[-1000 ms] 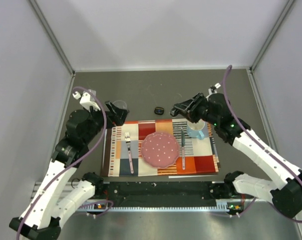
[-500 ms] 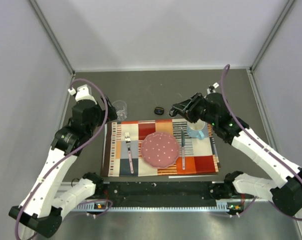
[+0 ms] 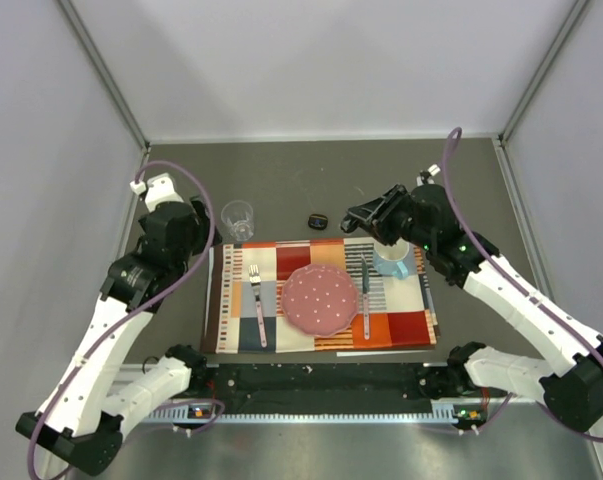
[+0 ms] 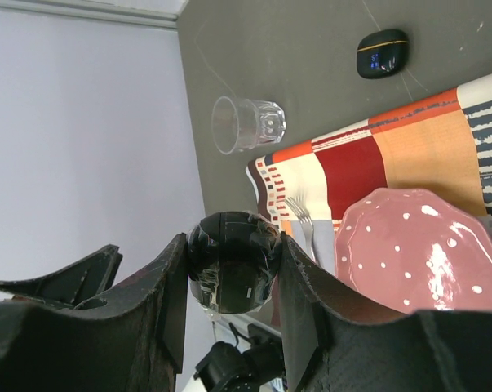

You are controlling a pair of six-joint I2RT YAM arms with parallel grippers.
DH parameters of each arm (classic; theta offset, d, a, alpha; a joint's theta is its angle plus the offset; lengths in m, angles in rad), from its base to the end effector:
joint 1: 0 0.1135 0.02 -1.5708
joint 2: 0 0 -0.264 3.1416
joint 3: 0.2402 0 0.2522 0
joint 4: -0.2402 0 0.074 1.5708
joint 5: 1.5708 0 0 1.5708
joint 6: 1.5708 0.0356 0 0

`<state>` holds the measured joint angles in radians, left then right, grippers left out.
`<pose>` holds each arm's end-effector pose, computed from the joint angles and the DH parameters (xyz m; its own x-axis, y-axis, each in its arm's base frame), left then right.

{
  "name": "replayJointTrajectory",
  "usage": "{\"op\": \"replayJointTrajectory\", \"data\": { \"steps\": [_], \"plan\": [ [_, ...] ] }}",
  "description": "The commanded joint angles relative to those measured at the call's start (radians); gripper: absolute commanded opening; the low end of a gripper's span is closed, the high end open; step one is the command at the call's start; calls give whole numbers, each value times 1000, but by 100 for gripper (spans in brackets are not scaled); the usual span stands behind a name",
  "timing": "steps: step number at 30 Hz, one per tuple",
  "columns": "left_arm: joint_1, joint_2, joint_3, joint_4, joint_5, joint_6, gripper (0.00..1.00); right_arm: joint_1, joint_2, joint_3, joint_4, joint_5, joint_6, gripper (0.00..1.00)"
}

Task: Insert the wireless bluetooth earbuds into the charging case
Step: Pick up the charging case at the center of the board.

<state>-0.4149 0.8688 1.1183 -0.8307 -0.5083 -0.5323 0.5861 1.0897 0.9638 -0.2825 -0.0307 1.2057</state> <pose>0.1533 -0.0486 0.3760 -0.4227 -0.2983 -0.8558 -0.2723 0.9425 -0.1939 0.2068 0.1386 0.3328 -0.6565 0.6849 -0.3163 0.1033 0.4969 0.8616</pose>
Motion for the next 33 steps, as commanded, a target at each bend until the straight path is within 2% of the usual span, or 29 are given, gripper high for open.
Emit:
{"op": "replayJointTrajectory", "data": {
  "steps": [1,4,6,8,11,12,13,14,15,17,18,19,20,28,33],
  "plan": [
    [-4,-54,-8,99,59,-17,71,11,-25,32,6,23,-18,0],
    [-4,-77,-23,136,161,15,54,11,-42,24,0,28,-18,0],
    [-4,-82,-35,160,227,28,40,9,-47,21,-1,28,-20,0],
    [-4,-91,-57,210,281,35,41,9,-54,18,-4,28,-20,0],
    [-5,-126,-148,342,494,80,55,11,-53,19,-3,26,-3,0],
    [-4,-139,-176,449,552,72,60,11,-48,23,0,20,5,0],
    [-4,-163,-204,502,671,55,63,11,-45,24,2,-1,12,0],
    [-4,-172,-262,574,730,45,64,12,-36,26,8,-15,23,0],
    [-5,-183,-291,699,770,25,65,15,-33,24,19,-29,61,0],
    [-7,-211,-390,850,829,-64,79,23,-24,-5,52,-69,112,0],
    [-10,-221,-428,1013,841,-101,86,30,-21,-17,96,-75,173,0],
    [-19,-241,-492,1083,844,-106,96,52,-21,-29,121,-81,204,0],
    [-27,-249,-518,1141,832,-100,99,64,-17,-52,152,-83,230,0],
    [-183,-222,-601,1413,709,34,99,162,7,-95,272,-31,429,0],
    [-274,-137,-569,1426,691,92,99,178,50,-96,347,-50,482,0]
  ]
}}
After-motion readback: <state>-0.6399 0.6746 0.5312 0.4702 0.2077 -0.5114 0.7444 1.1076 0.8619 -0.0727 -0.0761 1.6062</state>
